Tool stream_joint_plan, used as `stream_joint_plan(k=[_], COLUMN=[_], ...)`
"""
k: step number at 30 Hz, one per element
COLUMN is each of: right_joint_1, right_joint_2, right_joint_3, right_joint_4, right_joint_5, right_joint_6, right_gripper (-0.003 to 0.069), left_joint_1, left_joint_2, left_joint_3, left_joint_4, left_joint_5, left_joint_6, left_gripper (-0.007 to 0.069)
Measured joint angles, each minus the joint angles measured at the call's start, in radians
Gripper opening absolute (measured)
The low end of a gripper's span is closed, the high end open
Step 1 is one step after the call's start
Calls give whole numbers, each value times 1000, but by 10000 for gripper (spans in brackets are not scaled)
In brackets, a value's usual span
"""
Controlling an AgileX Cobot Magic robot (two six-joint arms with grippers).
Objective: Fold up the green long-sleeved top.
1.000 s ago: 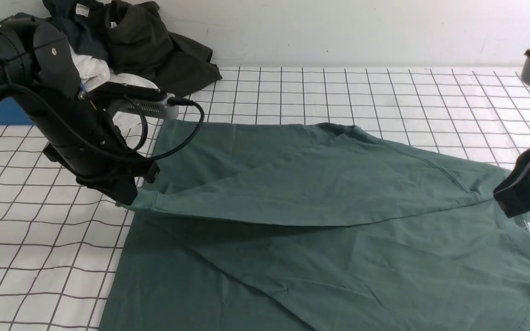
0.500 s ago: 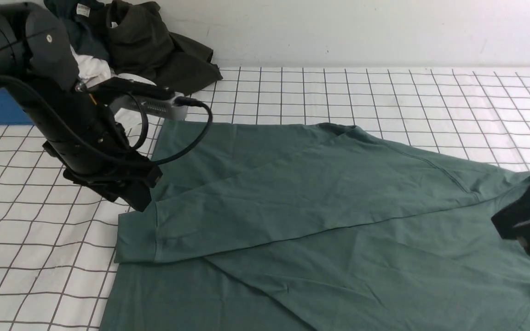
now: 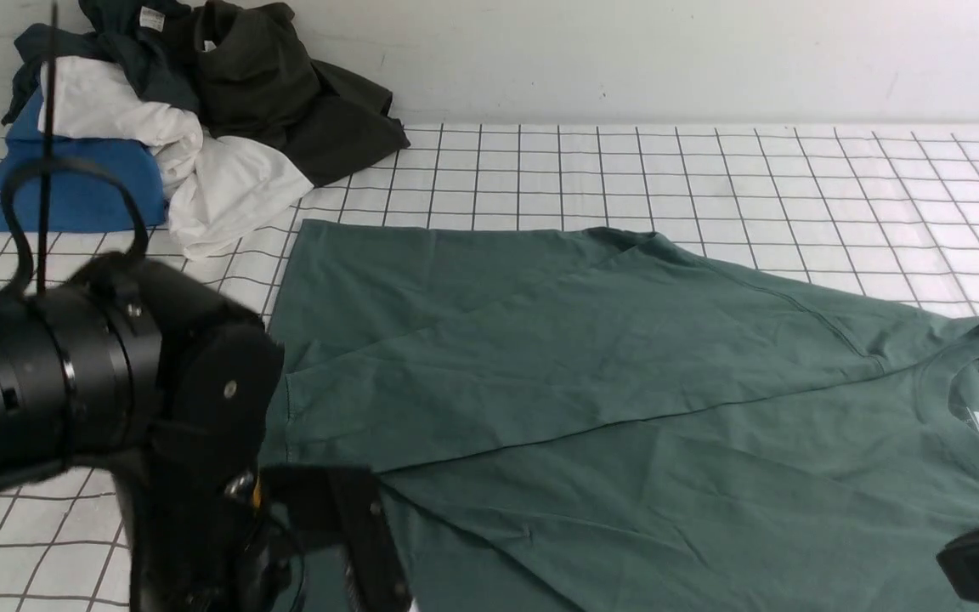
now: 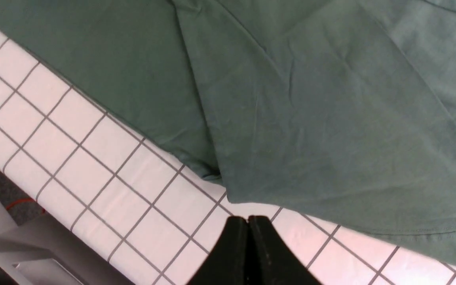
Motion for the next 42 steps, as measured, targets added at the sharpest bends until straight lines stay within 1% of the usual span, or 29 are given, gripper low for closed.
stream_joint_plan(k=[3,4,5,9,12,18,22,25,28,30,31,32,33,34,36,40,42], right_joint_1=[11,19,19,20,20,20,20,20,20,20,20,20,20,20,20,20,20], right_joint_2=[0,0,0,0,0,0,0,0,0,0,0,0,0,0,0,0,0], right_joint_3=[5,8,8,8,8,8,8,8,8,8,8,8,8,8,8,8,8], right_joint_4=[-9,-11,-11,-14,-14,-14,-14,-14,-14,-14,-18,-19,-24,-32,-44,-90,-101], right_joint_5=[0,0,0,-1,-1,-1,-1,-1,-1,-1,-1,-1,-1,-1,-1,-1,-1], right_joint_6=[0,-1,-2,-3,-3,-4,-4,-4,-4,-4,-4,-4,-4,-4,-4,-5,-10], right_gripper=[-15,-15,-15,-15,-15,-15,-15,-15,-15,-15,-15,-15,-15,-15,-15,-15,-13], left_joint_1=[0,0,0,0,0,0,0,0,0,-1,-3,-3,-4,-4,-4,-3,-3], left_joint_2=[0,0,0,0,-3,-7,-1,16,29,30,35,35,42,51,62,46,27], left_joint_3=[61,119,125,221,250,252,252,247,240,238,229,229,218,200,168,68,45], left_joint_4=[6,15,17,66,137,216,232,228,215,210,202,202,205,219,231,253,253], left_joint_5=[-51,-121,-121,-300,-379,-420,-427,-417,-394,-389,-374,-374,-364,-351,-322,-190,-150], left_joint_6=[29,57,60,77,59,-32,-56,-62,-62,-62,-62,-62,-63,-66,-70,-98,-117], left_gripper=[317,342,342,426,459,468,465,424,324,279,176,166,92,48,16,8,6])
